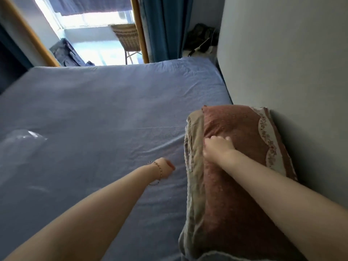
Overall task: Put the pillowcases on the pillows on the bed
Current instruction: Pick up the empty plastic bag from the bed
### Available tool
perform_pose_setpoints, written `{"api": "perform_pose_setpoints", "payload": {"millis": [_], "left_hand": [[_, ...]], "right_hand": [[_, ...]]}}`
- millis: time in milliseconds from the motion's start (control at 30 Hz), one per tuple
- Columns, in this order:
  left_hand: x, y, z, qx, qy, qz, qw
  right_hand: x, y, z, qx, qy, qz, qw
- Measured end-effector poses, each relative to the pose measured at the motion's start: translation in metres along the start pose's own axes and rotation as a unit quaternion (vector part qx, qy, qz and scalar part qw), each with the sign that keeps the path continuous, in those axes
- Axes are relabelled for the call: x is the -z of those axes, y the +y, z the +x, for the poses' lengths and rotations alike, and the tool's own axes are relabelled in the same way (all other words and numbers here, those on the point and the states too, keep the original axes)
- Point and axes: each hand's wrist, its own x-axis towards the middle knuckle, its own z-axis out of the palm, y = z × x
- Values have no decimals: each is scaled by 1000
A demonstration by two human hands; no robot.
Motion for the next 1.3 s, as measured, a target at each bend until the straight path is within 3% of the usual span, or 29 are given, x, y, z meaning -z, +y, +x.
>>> {"api": "perform_pose_setpoints", "payload": {"millis": [167,467,633,867,1067,1100,1300], "left_hand": [[34,-115,-67,33,61,-20,997],[90,-405,-207,125,186,-83,971],[111,-568,-279,178,203,-103,957],[170,-709,-323,207,227,-134,942],[231,-841,-262,206,235,-173,934],[228,-845,-261,207,240,-181,931],[269,-974,-181,226,201,-272,913]], "right_hand": [[-2,-155,-38,215,-108,4,971],[-18,-465,-116,378,-122,-68,915],[-17,-619,-143,389,-125,-89,908],[-17,-766,-130,374,-122,-93,914],[-62,-921,-32,348,-111,-62,929],[-64,-921,-33,338,-110,-66,932],[-116,-1029,83,282,-146,-213,924]]}}
